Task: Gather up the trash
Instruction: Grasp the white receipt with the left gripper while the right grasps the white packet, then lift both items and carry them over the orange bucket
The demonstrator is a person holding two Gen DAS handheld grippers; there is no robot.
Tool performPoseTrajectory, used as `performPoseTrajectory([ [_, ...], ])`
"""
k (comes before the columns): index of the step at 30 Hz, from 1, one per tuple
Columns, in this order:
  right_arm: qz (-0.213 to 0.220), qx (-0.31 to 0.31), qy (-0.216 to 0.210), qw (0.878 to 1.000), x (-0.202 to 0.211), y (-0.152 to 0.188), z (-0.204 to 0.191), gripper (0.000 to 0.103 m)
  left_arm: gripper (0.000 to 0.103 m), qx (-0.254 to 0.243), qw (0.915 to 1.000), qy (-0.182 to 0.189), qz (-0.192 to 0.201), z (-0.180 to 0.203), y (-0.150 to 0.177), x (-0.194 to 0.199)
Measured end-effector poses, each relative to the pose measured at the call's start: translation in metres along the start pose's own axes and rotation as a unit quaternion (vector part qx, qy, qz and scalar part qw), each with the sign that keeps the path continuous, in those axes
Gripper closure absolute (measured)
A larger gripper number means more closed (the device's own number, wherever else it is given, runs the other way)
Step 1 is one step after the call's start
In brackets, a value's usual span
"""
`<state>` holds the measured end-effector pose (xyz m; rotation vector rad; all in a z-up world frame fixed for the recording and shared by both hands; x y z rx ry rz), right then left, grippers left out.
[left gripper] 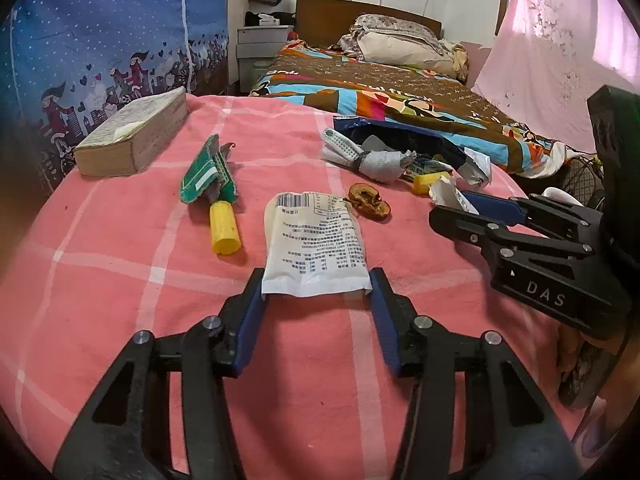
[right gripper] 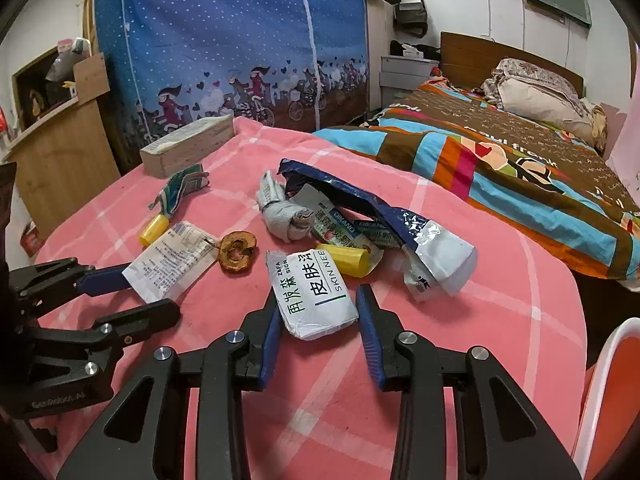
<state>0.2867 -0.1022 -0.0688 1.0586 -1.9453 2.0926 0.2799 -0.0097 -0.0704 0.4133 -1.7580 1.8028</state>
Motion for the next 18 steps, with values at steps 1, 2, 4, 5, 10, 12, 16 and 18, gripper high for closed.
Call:
performPoseTrajectory([
  [1, 0.001, 0.000, -0.001, 1.000, 0.000, 0.000, 0.000, 0.069, 0.051, 0.001, 1.0000, 0.000, 0.000, 0.000, 0.000, 0.000],
  [2, 0.001, 0.000, -0.001, 1.000, 0.001, 0.000, -0.001, 0.069, 0.051, 0.002, 1.0000, 0.000, 0.001, -0.001, -0.001, 0.001],
  [4, 0.002, -0.002, -0.003, 1.000, 0.002, 0.001, 0.000, 0.069, 0.051, 0.003, 1.0000, 0.000, 0.003, -0.001, -0.001, 0.001],
  [5, 0.002, -0.003, -0.005, 1.000, 0.002, 0.001, 0.000, 0.069, 0.051, 0.004, 1.0000, 0.001, 0.003, -0.001, -0.001, 0.002],
  [10, 0.006, -0.013, -0.011, 1.000, 0.005, 0.002, 0.000, 0.069, 0.053, 0.014, 0.9998, 0.002, 0.012, -0.004, -0.002, 0.006],
  [12, 0.008, -0.013, -0.012, 1.000, 0.006, 0.002, -0.001, 0.069, 0.054, 0.021, 0.9997, 0.004, 0.014, -0.006, -0.002, 0.006],
  [16, 0.013, -0.009, -0.015, 1.000, 0.008, 0.003, -0.003, 0.069, 0.056, 0.034, 0.9991, 0.011, 0.023, -0.008, -0.003, 0.010],
  [18, 0.017, -0.009, -0.018, 1.000, 0.011, 0.004, -0.004, 0.069, 0.056, 0.038, 0.9988, 0.015, 0.029, -0.008, -0.004, 0.012],
])
Point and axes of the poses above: each gripper's, at about its wrist camera, not at the fingertips, and x roughly against the way its jaws point, z to its right, y to its underside, the point moved 8 cm from there along -x, roughly the way its jaws point, and after that the axes turned 8 degrees about z, right-handed, at the moved point
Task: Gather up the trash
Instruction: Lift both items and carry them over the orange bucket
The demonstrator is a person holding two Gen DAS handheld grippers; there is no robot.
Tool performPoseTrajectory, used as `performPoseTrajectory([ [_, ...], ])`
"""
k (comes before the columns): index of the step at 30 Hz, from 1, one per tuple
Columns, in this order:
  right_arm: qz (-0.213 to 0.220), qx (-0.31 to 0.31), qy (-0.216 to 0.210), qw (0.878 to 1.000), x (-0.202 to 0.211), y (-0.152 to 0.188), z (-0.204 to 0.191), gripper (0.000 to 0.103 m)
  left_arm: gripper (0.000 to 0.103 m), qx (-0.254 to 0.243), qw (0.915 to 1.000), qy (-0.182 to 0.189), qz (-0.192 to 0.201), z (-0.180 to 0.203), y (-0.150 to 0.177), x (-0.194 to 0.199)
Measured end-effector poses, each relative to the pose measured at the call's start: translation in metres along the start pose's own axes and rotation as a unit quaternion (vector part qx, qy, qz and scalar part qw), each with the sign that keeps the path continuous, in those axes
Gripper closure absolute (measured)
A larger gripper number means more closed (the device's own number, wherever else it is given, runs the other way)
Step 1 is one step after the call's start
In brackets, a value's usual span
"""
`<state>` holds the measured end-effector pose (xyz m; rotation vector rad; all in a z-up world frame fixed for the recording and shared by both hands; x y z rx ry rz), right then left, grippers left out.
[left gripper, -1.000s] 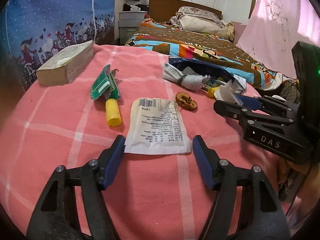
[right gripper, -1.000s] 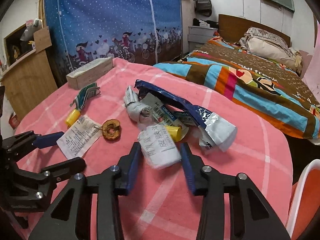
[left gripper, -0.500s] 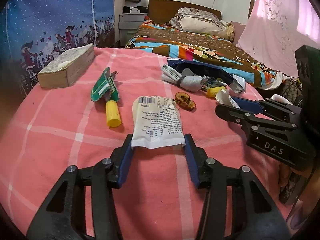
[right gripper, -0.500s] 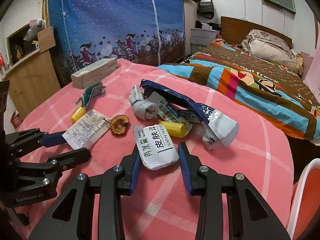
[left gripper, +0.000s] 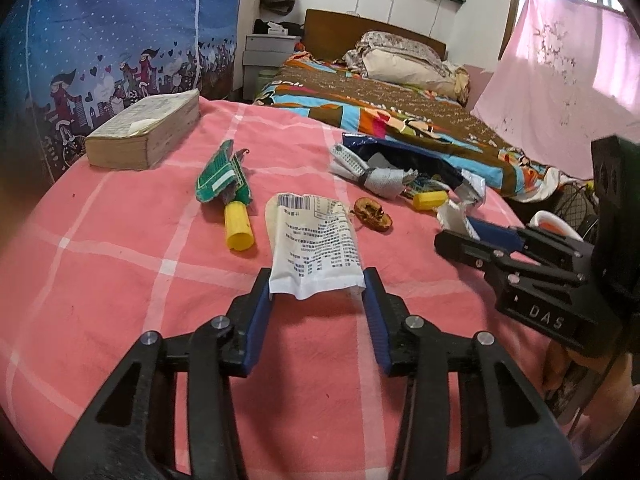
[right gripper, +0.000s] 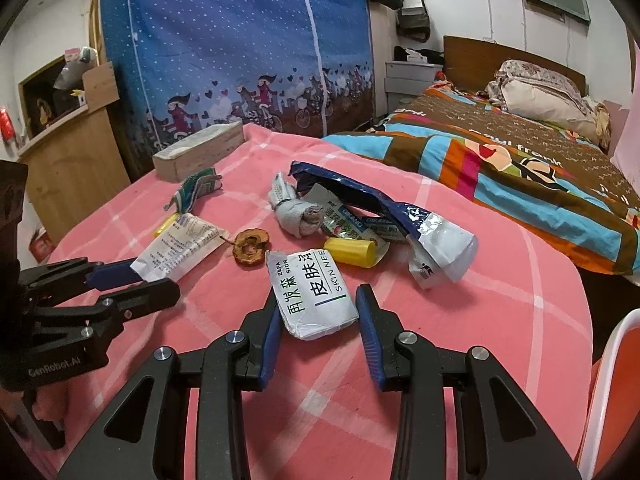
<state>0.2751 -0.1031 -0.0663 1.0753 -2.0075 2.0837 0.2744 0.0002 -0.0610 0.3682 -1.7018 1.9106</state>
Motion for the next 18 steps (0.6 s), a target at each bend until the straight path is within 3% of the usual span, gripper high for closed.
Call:
performPoseTrajectory([
  [6, 0.009, 0.001, -0.008, 1.000, 0.005, 0.002, -0.004, 0.069, 0.061, 0.001, 1.0000, 0.007, 0.006, 0.003, 0.000, 0.002],
  [18, 0.069, -0.005, -0.006, 0.998, 0.026, -0.008, -0.002, 0.069, 0.067, -0.002, 0.9981, 0.016, 0.060, 0.007, -0.009, 0.022],
])
Point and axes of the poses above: each gripper's, at about its wrist camera, not at the fingertips, and x roughly against the way its jaws point, z to its right, y to its underside, the point moved 8 cm from there along -x, roughly the way its jaws point, and after that the axes turned 8 degrees about z, right-handed, at the moved point
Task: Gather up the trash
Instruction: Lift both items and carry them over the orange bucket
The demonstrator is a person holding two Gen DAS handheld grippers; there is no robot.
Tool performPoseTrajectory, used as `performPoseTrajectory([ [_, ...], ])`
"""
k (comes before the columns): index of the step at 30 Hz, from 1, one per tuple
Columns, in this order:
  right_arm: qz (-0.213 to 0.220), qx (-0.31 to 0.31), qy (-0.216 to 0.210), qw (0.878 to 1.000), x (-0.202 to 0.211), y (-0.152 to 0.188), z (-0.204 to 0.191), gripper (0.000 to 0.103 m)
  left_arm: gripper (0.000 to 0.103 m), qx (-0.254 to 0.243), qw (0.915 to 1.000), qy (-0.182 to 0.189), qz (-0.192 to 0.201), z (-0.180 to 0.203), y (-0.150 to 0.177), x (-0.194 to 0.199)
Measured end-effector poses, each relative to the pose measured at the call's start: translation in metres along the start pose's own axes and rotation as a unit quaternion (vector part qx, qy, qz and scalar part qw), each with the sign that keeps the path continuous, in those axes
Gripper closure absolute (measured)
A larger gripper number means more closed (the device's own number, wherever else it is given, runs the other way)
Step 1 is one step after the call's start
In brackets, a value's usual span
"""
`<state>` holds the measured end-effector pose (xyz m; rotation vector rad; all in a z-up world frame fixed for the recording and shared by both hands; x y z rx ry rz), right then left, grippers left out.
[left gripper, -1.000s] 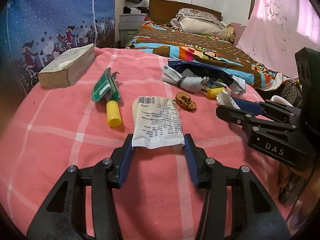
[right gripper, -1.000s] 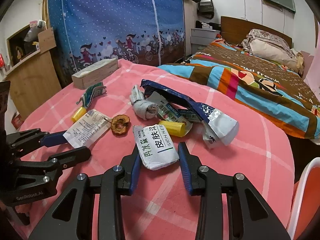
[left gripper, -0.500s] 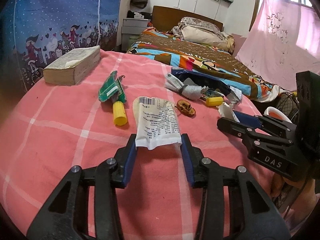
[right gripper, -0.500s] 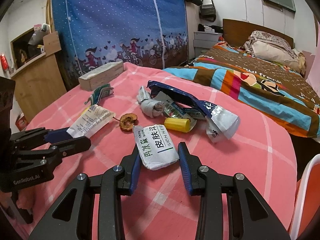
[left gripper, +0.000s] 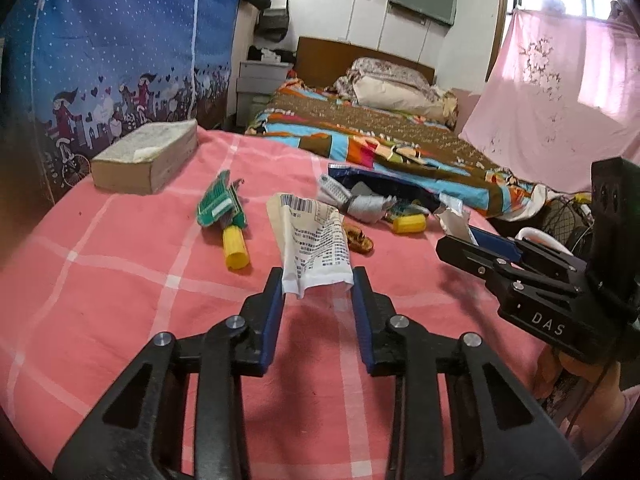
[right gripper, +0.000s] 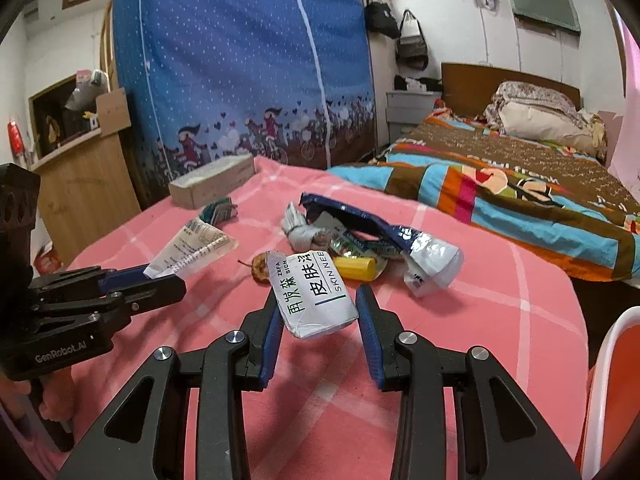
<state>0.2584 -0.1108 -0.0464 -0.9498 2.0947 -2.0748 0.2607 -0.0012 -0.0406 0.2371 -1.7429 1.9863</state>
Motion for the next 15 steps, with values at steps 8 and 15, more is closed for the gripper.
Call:
performPoseTrajectory([
  [8, 0.071, 0.007, 0.005, 0.997, 0.024, -0.013, -0.002, 0.069, 0.067, -0.022, 0.9966, -0.005, 0.080, 0.009, -0.015, 0.027],
  [15, 0.151, -0.018, 0.004, 0.988, 0.059, -0.028, 0.006, 0.069, 0.067, -0.078, 0.9845, -0.002, 0.157, 0.034, -0.027, 0.053],
])
Point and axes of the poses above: each gripper's, at about its wrist camera, not at the fingertips, and x roughly against the way its jaws point, z to its right, y to its underside, the point moved 8 cm from there along -x, roughly the way its jaws point, and after that the axes turned 8 degrees about z, right-handed, at the moved point
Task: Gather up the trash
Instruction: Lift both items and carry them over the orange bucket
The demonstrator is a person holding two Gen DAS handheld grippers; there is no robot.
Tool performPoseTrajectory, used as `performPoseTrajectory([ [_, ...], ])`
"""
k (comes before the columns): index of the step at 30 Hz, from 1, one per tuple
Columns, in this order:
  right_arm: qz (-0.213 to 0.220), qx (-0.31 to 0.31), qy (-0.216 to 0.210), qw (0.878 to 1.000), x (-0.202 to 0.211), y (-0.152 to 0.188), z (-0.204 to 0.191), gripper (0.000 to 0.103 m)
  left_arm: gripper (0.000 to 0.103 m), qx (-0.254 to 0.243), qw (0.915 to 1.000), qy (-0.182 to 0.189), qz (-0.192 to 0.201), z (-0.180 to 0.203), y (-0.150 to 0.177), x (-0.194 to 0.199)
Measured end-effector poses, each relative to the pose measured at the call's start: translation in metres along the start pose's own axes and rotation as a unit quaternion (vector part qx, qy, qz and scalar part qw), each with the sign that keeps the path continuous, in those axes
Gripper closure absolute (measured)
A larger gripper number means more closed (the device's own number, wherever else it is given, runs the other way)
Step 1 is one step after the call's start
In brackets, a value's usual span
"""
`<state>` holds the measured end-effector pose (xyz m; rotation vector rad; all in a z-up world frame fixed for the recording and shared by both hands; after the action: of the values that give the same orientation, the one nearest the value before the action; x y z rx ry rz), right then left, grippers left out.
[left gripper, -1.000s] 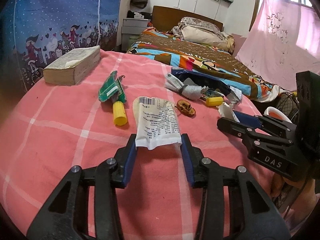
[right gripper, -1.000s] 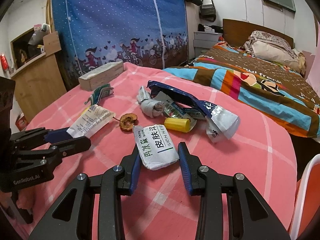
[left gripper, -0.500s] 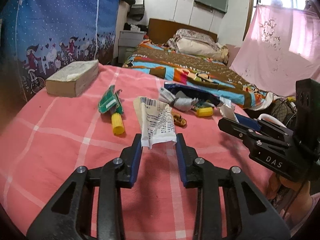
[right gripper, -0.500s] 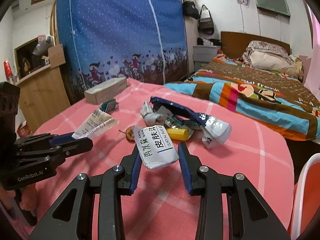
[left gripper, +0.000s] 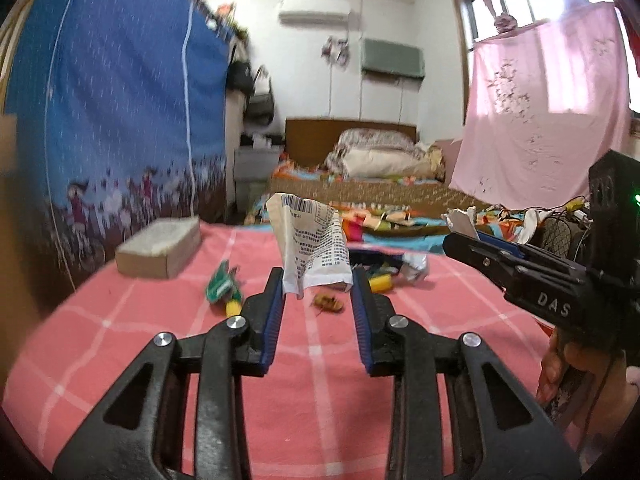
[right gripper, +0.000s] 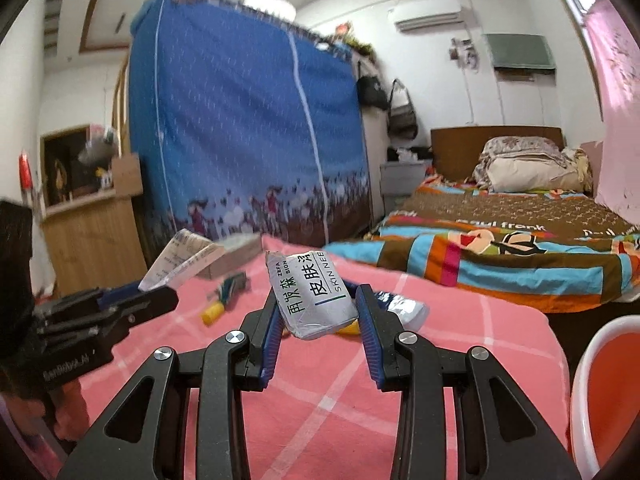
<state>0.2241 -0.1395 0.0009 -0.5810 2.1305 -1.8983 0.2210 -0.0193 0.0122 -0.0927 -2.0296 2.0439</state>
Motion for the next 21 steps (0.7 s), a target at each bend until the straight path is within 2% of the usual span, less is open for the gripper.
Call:
performPoseTrajectory([
  [4, 0.033, -0.011, 0.012, 0.999, 0.016, -0.013, 0.010, 0.069, 0.067, 0.001, 0.9992, 0.012, 0.039, 0.012, -0.013, 0.008],
  [12, 0.095, -0.009, 0.054, 0.994, 0.062, -0.044, 0.041, 0.069, 0.067, -0.026, 0.9949, 0.054, 0.081, 0.064, -0.040, 0.010],
  [21, 0.126, -0.036, 0.139, 0.982, 0.113, -0.063, 0.102, 0.069, 0.067, -0.036, 0.9873, 0.131, 0.082, 0.142, -0.050, -0.005],
])
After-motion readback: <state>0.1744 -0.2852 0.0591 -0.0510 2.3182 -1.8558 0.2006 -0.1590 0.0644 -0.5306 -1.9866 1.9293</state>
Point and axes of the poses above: each gripper's, at about its wrist camera, not at the fingertips, and x roughly against the way its jaws point, z to its right, y to its underside, the point moved 8 cm from there along -x, roughly the way its jaws point, and after that the axes turned 8 degrees about z, right-handed, at the moved point
